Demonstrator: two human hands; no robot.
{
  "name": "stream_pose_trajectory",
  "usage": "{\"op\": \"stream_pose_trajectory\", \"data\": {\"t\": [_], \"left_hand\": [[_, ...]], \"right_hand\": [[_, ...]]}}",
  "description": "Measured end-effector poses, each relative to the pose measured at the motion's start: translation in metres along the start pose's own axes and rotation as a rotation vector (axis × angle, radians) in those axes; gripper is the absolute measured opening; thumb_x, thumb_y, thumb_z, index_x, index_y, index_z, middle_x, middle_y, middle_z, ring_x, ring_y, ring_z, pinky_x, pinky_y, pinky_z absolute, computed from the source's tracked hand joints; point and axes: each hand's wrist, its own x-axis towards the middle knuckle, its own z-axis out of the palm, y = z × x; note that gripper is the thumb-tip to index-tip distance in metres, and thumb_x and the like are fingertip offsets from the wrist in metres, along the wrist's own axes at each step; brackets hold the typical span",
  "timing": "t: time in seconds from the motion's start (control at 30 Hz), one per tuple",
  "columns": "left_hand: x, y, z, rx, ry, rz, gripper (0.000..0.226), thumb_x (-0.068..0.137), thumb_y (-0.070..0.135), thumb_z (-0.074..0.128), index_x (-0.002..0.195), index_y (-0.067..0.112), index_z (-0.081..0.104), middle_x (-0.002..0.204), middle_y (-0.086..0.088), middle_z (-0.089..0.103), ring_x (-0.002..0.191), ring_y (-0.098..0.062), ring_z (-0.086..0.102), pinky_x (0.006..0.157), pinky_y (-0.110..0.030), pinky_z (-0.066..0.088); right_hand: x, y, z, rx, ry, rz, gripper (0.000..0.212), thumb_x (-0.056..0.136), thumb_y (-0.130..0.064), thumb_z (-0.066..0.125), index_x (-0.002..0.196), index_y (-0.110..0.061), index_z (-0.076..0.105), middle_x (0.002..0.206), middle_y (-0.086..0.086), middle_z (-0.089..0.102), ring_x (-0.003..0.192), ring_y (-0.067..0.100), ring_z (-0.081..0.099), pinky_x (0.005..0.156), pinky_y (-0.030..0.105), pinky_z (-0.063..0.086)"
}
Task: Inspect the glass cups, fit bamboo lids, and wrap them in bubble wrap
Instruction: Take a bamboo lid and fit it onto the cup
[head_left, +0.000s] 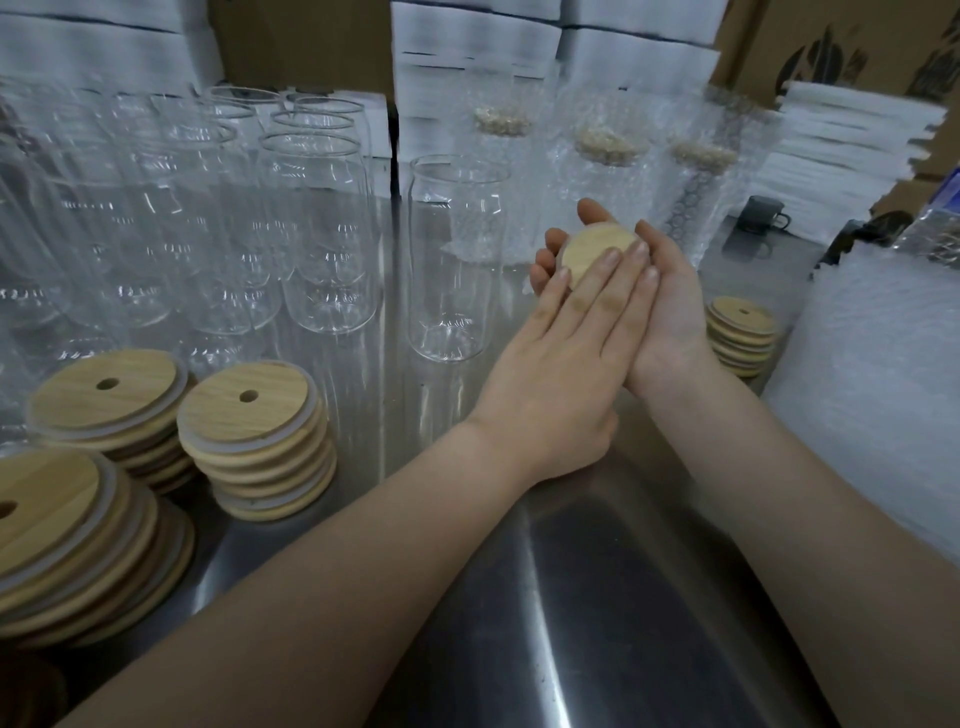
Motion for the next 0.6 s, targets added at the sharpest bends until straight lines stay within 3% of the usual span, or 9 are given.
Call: {"op": "stream_pose_trajectory", "data": {"t": [0.27,0.43,0.6], "left_hand": [[0.000,0.005,0.002,0.053,0.031,-0.094,0.077,0.093,0.021,0.034,0.154,0.003,-0.010,0.163,-0.013,-0.013,0.151,-0.028,-0.014,0.123,-0.042,-0.005],[-0.001,0.001,0.003,-0.066,-0.003,-0.172,0.079,0.091,0.013,0.037,0.153,0.001,-0.010,0.162,-0.016,-0.017,0.150,-0.028,-0.017,0.123,-0.037,-0.005],[-0.002,-0.005,0.001,-0.071,-0.037,-0.149,0.077,0.090,0.011,0.035,0.153,-0.001,-0.007,0.162,-0.019,-0.014,0.151,-0.028,-0.012,0.123,-0.037,-0.003]], "right_hand": [[0.002,0.005,0.001,0.020,0.032,-0.050,0.044,0.103,-0.037,0.029,0.099,-0.012,0.065,0.094,0.018,0.066,0.084,0.031,0.066,0.084,0.043,0.057],[0.004,0.003,0.001,0.072,0.103,-0.094,0.045,0.103,-0.037,0.028,0.098,-0.010,0.064,0.089,0.018,0.067,0.082,0.032,0.065,0.088,0.044,0.054],[0.006,-0.001,-0.003,0.097,0.151,-0.093,0.045,0.103,-0.040,0.029,0.100,-0.011,0.063,0.087,0.019,0.068,0.081,0.031,0.068,0.087,0.041,0.056]]}}
